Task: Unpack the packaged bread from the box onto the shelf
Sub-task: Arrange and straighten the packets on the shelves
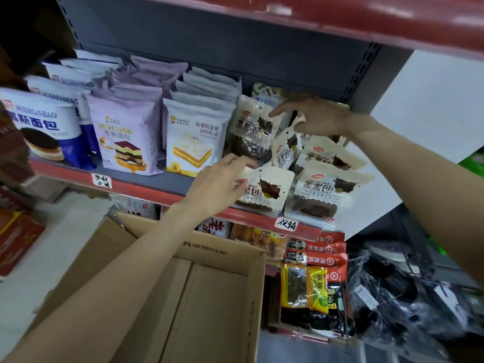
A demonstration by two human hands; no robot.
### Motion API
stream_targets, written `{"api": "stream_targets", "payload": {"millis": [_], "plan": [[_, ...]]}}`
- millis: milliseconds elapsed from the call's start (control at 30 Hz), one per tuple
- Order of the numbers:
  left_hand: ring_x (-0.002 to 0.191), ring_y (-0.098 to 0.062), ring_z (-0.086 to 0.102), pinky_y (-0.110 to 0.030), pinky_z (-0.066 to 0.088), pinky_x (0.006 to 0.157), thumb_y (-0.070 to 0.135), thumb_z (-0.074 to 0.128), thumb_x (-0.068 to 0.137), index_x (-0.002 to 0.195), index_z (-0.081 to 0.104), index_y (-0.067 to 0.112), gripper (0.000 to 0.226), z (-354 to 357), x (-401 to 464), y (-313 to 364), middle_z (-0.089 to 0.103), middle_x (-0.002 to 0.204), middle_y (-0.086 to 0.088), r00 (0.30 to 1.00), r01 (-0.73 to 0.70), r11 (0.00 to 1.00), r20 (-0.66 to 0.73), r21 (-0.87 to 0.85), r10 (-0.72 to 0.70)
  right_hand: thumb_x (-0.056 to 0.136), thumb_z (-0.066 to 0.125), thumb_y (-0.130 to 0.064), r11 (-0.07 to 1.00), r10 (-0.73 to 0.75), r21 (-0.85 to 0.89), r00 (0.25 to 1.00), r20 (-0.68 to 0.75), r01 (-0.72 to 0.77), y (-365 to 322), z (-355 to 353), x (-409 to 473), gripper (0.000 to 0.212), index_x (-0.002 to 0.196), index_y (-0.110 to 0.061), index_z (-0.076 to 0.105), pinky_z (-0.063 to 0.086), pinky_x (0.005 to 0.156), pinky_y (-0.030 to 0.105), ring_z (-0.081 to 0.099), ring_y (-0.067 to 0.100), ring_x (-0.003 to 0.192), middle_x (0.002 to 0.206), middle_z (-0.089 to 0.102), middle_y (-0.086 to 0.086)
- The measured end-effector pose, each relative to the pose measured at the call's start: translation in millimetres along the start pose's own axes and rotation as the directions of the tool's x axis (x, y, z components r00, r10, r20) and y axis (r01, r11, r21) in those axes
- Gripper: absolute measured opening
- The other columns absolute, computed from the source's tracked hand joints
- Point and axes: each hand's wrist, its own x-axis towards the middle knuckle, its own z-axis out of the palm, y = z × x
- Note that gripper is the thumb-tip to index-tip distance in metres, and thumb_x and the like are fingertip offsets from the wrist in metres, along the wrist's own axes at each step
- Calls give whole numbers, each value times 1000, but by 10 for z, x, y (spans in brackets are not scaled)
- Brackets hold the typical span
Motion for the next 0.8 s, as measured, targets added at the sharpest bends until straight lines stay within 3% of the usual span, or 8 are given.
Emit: {"api": "stream_targets", "payload": {"millis": [100, 200, 300, 367, 467, 567, 667, 800], "plan": [[86, -24, 64, -36, 49, 67, 21, 62, 90, 106, 63, 21, 16, -32, -16, -11, 68, 100, 0, 999, -30, 1000, 23, -9, 30, 87, 64, -28, 955, -8, -296, 995, 98, 36, 46, 33, -6, 28, 114, -21, 64, 29, 106, 40, 36, 25, 133, 132, 55, 5], [79, -20, 64, -30, 46, 63, 22, 63, 89, 99, 64, 23, 10, -69, -36, -7, 68, 94, 4, 998, -53, 999, 26, 7, 53, 90, 58, -38, 975, 1, -220, 1000, -14, -4, -42, 82, 46, 25, 99, -16, 67, 43, 88, 39, 56, 30, 103, 105, 66, 9], [76, -19, 64, -29, 43, 60, 20, 62, 91, 100, 63, 26, 11, -102, -56, -16, 64, 90, 5, 996, -83, 996, 42, 19, 82, 92, 55, -35, 985, 1, -172, 987, -163, -29, -133, 124, 95, 25, 99, -15, 66, 39, 82, 36, 56, 29, 88, 89, 65, 12], [77, -19, 63, -28, 41, 58, 21, 60, 92, 102, 62, 27, 12, -133, -67, -28, 63, 91, 5, 994, -103, 994, 43, 36, 102, 93, 53, -34, 986, 21, -156, 968, -251, -62, -167, 127, 126, 26, 102, -14, 66, 38, 88, 35, 55, 27, 86, 88, 64, 12], [84, -21, 64, -28, 40, 60, 19, 58, 93, 108, 61, 23, 15, -161, -60, -61, 65, 100, 2, 997, -75, 996, 10, 36, 75, 94, 53, -34, 993, 101, -22, 947, -306, -113, -208, 128, 193, 28, 108, -13, 64, 43, 79, 32, 57, 26, 90, 103, 65, 11], [98, -24, 61, -35, 49, 73, 20, 62, 90, 126, 49, 26, 39, -129, 12, -91, 59, 119, -2, 997, 62, 997, -38, -43, -64, 94, 52, -34, 994, 109, 13, 960, -260, -109, -292, 228, 242, 27, 110, -16, 64, 42, 78, 30, 57, 24, 95, 110, 65, 7], [108, -24, 57, -41, 51, 81, 20, 74, 79, 142, 20, 36, 85, -79, 60, -112, 48, 132, -7, 969, 216, 942, -58, -257, -239, 94, 52, -36, 994, 110, 21, 981, -162, -108, -346, 325, 257, 27, 113, -21, 64, 46, 89, 34, 58, 23, 108, 117, 65, 2], [122, -23, 51, -45, 50, 86, 19, 77, 76, 149, 1, 27, 106, 55, 19, -210, 43, 141, -9, 944, 314, 910, -11, -272, -329, 90, 59, -37, 982, 150, 153, 958, -246, -114, -241, 228, 210, 28, 115, -23, 63, 43, 83, 24, 60, 10, 92, 106, 68, -4]]}}
